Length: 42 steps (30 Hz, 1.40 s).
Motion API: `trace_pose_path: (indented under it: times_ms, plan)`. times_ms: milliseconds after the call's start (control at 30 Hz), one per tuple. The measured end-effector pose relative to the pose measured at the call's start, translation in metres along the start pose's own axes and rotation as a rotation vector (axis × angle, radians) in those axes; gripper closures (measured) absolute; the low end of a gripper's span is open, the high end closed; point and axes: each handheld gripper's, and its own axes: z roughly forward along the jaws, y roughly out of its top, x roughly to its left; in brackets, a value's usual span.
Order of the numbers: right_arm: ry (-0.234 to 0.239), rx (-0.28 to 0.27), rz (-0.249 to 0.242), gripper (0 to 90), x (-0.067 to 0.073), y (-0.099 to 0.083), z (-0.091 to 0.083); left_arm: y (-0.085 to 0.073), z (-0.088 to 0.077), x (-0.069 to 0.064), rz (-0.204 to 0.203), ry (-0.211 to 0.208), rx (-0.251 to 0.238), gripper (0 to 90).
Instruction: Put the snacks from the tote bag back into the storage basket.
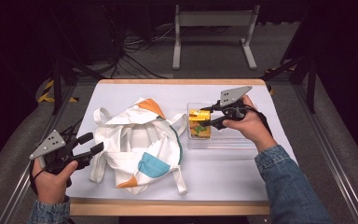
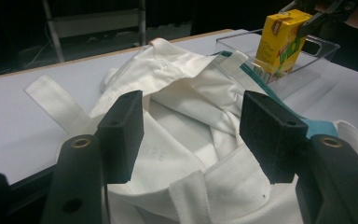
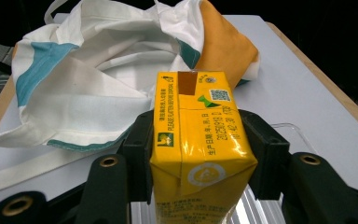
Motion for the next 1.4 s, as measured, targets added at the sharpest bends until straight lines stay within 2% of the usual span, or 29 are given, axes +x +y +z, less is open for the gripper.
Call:
trace_pose_path:
  times_ms: [200,367,967,1400]
  plan:
    - [0.019,0.011,-0.009,51.4,0.000,-0.006,0.005,0.000,0.000,0.000,-0.003,0.000,0.002,40.8]
    - [0.054,0.015,-0.001,51.4,0.001,-0.013,0.008,0.000,0.001,-0.001,-0.001,0.000,0.007,40.8]
    - [0.067,0.038,0.010,51.3,0.002,-0.022,0.016,0.000,0.002,-0.002,0.000,-0.003,0.012,40.9]
    - [0.089,0.055,0.020,51.0,-0.002,-0.028,0.011,0.000,0.003,-0.003,0.001,-0.004,0.018,41.0]
